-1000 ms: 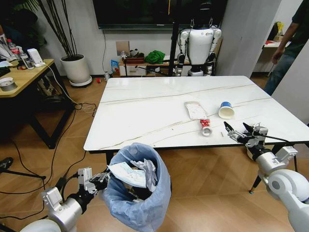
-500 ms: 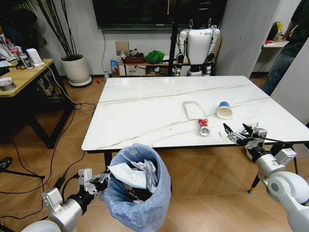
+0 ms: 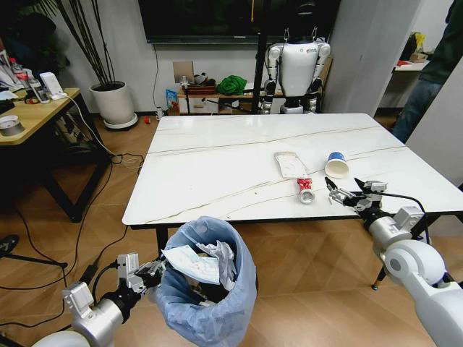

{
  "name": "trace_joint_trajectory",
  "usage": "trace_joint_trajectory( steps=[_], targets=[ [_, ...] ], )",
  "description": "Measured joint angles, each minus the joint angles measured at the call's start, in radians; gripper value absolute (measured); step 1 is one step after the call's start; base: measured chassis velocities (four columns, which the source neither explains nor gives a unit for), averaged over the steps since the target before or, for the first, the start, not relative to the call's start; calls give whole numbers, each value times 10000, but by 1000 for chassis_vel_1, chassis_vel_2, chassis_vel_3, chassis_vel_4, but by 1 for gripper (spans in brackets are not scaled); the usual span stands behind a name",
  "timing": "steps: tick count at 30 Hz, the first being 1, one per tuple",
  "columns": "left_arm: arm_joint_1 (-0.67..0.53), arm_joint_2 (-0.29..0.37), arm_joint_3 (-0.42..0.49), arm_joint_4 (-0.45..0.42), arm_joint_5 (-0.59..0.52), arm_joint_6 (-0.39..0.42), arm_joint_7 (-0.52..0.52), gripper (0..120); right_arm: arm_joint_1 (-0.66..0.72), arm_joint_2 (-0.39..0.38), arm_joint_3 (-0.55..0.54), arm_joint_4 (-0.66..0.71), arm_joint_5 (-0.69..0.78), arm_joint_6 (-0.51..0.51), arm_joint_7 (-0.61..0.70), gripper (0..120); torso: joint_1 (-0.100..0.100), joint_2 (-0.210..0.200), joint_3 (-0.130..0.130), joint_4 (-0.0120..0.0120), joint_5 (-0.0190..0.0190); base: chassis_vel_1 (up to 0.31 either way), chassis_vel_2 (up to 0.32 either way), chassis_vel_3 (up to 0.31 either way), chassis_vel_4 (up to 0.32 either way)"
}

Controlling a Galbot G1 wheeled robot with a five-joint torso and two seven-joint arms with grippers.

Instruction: Pick up the trash bin and place the trash from the table into it.

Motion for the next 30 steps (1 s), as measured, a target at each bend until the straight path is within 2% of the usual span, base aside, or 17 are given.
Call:
trace_joint_trajectory(
  steps=[14,30],
  targets=[
    [12,61,15,114,-24,-1,0,0,1643,-245,-2369,-1062,248,513,-288,100,0,0,0,2,-1,0,0,0,0],
    [-151,50,-46,329,-132,0,-11,0,2546,106,-3415,-2281,-185,513,-373,100,0,-1,0,1,-1,0,0,0,0]
  ],
)
